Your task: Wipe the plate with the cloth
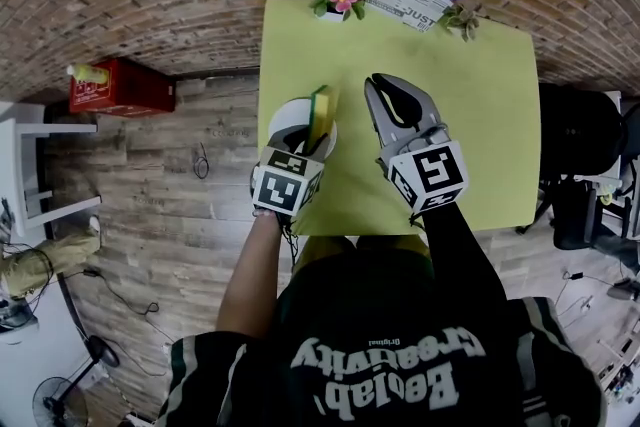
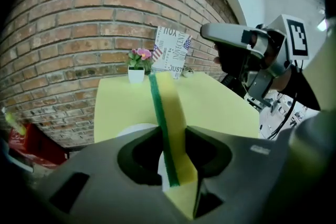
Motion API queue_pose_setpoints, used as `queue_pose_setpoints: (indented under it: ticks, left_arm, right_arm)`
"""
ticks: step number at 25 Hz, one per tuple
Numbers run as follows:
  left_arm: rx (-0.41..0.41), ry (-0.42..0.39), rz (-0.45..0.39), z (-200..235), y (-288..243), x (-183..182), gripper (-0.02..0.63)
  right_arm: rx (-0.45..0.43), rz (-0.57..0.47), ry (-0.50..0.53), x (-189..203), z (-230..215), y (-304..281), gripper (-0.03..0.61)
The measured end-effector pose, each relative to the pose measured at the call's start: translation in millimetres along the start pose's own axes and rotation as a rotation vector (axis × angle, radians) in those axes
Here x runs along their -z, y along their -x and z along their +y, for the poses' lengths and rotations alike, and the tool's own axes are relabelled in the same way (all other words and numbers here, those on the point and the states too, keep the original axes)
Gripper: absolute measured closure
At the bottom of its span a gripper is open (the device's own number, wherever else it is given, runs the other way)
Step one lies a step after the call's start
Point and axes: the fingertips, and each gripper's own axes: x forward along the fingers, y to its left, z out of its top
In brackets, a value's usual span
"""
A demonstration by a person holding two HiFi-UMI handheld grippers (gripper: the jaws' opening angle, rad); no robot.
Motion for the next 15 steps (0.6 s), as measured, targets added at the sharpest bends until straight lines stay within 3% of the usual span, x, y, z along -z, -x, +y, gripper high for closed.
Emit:
queue_pose_setpoints:
  ticks: [6,11,15]
  left_arm:
    - [0.009,0.022,0.104,-2.7,-23.8,18.0,0.485]
    - [0.009,0.038,0.117,1.6,-41.2,20.2,0.479]
    - [-0.049,0.037,0.124,4.5,-41.2,16.6,0.462]
  right_arm:
    - [0.003,0.004,0.001,2.4,-5.4,5.9,0.537]
    - [0.005,0.009,0.001,4.7,-9.1,10.2,0.538]
    - [0.009,0.005,0.000,4.0,-13.2,13.3,0.540]
